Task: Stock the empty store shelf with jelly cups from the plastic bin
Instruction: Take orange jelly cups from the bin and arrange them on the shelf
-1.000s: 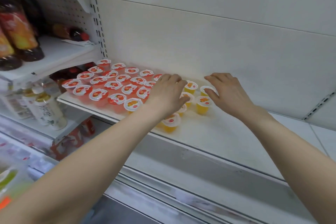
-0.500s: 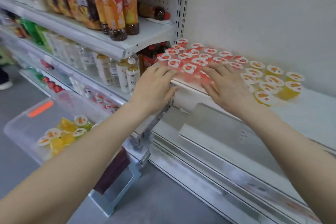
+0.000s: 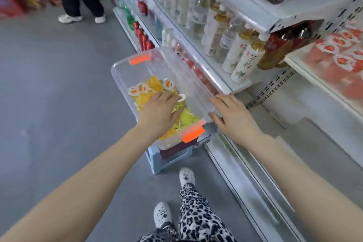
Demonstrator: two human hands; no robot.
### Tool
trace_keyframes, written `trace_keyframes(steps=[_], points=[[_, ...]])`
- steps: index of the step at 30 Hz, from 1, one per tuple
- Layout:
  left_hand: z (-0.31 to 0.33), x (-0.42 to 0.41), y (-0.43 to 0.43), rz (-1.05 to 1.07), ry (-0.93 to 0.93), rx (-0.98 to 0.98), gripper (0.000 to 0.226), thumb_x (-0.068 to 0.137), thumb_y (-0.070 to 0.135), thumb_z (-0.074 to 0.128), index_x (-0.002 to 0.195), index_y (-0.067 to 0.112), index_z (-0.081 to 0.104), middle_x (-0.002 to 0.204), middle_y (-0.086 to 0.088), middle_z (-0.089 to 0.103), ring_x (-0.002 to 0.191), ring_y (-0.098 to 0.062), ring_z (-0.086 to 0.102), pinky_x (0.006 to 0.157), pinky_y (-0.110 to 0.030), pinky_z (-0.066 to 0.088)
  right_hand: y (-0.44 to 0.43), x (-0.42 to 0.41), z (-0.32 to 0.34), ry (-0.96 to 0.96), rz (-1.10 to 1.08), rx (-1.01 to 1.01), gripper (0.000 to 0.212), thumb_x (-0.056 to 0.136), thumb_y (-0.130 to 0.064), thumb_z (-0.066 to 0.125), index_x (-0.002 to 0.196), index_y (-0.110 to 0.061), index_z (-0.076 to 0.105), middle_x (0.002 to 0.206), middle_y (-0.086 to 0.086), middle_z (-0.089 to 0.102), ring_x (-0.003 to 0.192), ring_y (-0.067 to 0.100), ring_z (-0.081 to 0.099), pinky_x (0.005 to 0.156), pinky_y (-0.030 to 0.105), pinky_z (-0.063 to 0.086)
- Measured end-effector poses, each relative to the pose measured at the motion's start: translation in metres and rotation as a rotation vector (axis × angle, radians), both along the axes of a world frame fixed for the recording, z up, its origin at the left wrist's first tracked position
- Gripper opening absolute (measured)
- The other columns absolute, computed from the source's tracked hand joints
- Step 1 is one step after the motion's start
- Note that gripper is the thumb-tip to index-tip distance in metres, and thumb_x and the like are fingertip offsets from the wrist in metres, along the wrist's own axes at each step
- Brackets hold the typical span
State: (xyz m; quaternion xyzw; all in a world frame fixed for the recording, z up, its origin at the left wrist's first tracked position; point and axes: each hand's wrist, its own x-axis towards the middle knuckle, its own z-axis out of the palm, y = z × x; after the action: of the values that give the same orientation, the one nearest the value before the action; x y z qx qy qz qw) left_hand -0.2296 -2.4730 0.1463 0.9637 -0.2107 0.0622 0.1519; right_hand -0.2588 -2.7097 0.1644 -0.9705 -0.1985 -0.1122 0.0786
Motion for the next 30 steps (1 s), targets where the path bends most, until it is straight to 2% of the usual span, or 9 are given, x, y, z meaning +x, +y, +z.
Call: trace_keyframes(steps=[3,8,11,17,22,25,30], points=[[-0.022,0.010,0.033,0.113,0.082,0.020,0.041,0.092,0.034,0.060,0.130,0.019,0.058,0.121,-0.005,0.061,0.113,-0.030,0.051,0.095,-0.038,0.041,0.026,0.035,-0.024,0.079,0.083,-0.008,0.041,0.083,-0.018,0.074,0.119,-0.001,0.065,0.110,0.015,0.067,0.100,0.036,0.063,0.092,0.044,0.049],[-0.049,0.040,0.071,0.282,0.179,0.016,0.040,0.094,0.034,0.057,0.131,0.020,0.057,0.124,-0.003,0.060,0.118,-0.028,0.049,0.099,-0.038,0.042,0.061,0.108,-0.064,0.324,0.200,-0.052,0.049,0.094,-0.026,0.057,0.140,-0.013,0.048,0.137,0.006,0.053,0.125,0.028,0.049,0.107,0.038,0.036],[-0.060,0.067,0.081,0.317,0.169,0.028,0.038,0.093,0.031,0.059,0.129,0.018,0.060,0.121,-0.004,0.062,0.117,-0.029,0.050,0.101,-0.038,0.041,0.081,0.151,-0.088,0.419,0.264,-0.058,0.051,0.094,-0.023,0.057,0.143,-0.016,0.044,0.143,0.003,0.048,0.128,0.026,0.045,0.108,0.038,0.035],[-0.076,0.112,0.090,0.378,0.150,0.051,0.038,0.091,0.029,0.061,0.126,0.014,0.062,0.119,-0.006,0.064,0.117,-0.030,0.050,0.109,-0.038,0.033,0.139,0.225,-0.130,0.516,0.364,-0.177,0.053,0.090,-0.010,0.055,0.141,-0.020,0.043,0.142,0.001,0.045,0.128,0.027,0.044,0.105,0.044,0.038],[-0.083,0.115,0.093,0.395,0.139,0.035,0.034,0.087,0.022,0.064,0.119,0.012,0.067,0.114,-0.007,0.066,0.115,-0.030,0.053,0.114,-0.043,0.030,0.166,0.246,-0.157,0.430,0.453,-0.300,0.039,0.091,-0.007,0.056,0.129,-0.014,0.051,0.132,0.011,0.046,0.118,0.031,0.047,0.091,0.038,0.044],[-0.084,0.116,0.094,0.395,0.129,0.027,0.033,0.084,0.019,0.067,0.115,0.011,0.068,0.111,-0.008,0.068,0.112,-0.031,0.055,0.113,-0.044,0.032,0.168,0.249,-0.163,0.426,0.451,-0.277,0.031,0.092,-0.008,0.058,0.122,-0.009,0.054,0.126,0.012,0.048,0.113,0.030,0.049,0.085,0.038,0.046],[-0.079,0.119,0.092,0.372,0.170,0.102,0.038,0.086,0.025,0.065,0.123,0.014,0.064,0.119,-0.008,0.063,0.118,-0.031,0.050,0.117,-0.042,0.024,0.141,0.243,-0.151,0.539,0.332,-0.108,0.044,0.087,-0.023,0.069,0.126,-0.010,0.054,0.126,0.009,0.053,0.115,0.029,0.054,0.091,0.040,0.045]])
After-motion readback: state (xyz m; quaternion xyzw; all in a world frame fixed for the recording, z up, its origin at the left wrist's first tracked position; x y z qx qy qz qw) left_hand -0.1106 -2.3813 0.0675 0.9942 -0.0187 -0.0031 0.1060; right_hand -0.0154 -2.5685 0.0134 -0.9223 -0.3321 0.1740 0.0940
